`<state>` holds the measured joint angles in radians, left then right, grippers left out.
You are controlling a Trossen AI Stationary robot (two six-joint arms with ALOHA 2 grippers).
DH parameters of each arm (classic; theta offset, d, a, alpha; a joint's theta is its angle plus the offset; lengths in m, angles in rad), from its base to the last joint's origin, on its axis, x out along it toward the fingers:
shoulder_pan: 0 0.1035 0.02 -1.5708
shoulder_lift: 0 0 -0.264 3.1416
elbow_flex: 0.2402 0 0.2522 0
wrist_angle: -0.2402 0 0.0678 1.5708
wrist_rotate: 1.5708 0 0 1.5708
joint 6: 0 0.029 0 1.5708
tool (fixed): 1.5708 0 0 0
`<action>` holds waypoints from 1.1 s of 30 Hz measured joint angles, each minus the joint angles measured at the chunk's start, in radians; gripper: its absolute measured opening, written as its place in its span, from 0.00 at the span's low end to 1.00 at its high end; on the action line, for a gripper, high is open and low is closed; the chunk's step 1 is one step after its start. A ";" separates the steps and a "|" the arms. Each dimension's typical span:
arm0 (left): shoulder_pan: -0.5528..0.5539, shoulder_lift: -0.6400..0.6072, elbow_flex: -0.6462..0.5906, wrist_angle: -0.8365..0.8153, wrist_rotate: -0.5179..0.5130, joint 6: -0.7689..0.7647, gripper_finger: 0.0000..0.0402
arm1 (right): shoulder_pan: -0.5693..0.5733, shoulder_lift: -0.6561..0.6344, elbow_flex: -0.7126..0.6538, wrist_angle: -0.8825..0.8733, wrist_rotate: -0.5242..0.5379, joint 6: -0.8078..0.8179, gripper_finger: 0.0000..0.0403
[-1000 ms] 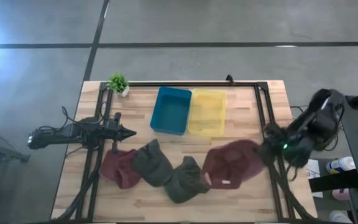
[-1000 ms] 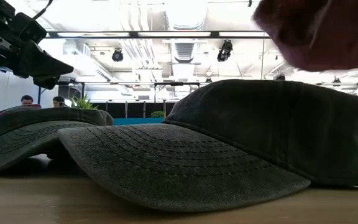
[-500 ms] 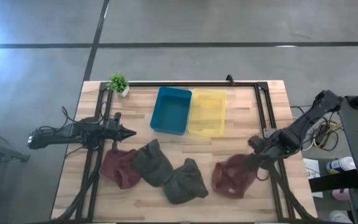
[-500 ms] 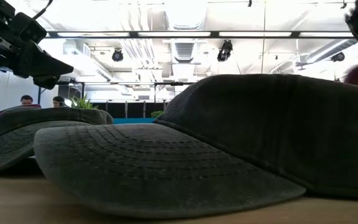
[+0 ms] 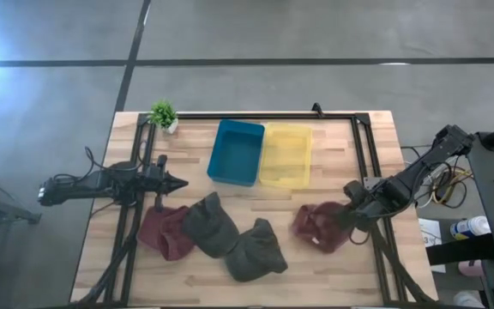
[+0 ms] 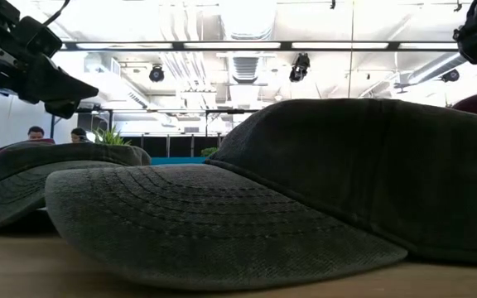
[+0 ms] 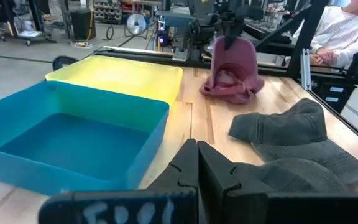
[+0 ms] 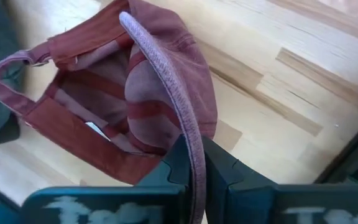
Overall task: Pick & Place hat
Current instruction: Put the right red cap into the yellow bin
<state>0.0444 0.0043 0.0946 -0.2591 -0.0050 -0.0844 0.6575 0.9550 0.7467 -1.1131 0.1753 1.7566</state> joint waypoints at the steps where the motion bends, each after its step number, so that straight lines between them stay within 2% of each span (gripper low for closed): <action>1: 0.000 0.002 -0.004 0.030 -0.001 -0.006 0.00 | 0.000 0.000 0.000 0.002 0.000 -0.001 0.03; 3: -0.003 0.011 -0.015 0.134 0.017 -0.149 0.00 | 0.000 0.001 0.000 0.003 0.000 0.011 0.03; 5: -0.003 0.016 -0.024 0.323 0.031 -0.402 0.00 | 0.000 0.001 0.000 0.004 -0.001 0.028 0.03; 8: -0.003 0.019 -0.040 0.582 -0.014 -0.769 0.00 | 0.000 0.002 0.000 0.006 -0.003 0.081 0.03; 10: -0.003 0.019 -0.042 0.678 -0.058 -0.878 0.00 | 0.000 0.002 0.001 0.008 -0.003 0.114 0.03; 14: -0.001 0.020 -0.042 0.763 -0.246 -0.796 0.00 | 0.000 0.001 0.001 0.017 -0.003 0.140 0.03; 17: 0.000 0.040 -0.042 0.741 -0.318 -0.813 0.00 | 0.000 0.000 0.003 0.044 -0.001 0.167 0.03; 21: -0.002 0.141 -0.032 0.682 -0.238 -0.876 0.00 | 0.000 0.000 0.043 0.051 0.031 0.174 0.03; 25: -0.003 0.316 0.021 0.682 -0.122 -0.886 0.00 | 0.000 -0.013 0.113 0.048 0.140 0.146 0.03; 33: -0.003 0.682 0.254 0.679 -0.098 -0.604 0.00 | 0.000 -0.073 0.258 0.042 0.406 0.062 0.03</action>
<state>0.0410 0.6859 0.3485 0.4195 -0.1033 -0.6884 0.6575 0.8819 1.0048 -1.0713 0.5811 1.8183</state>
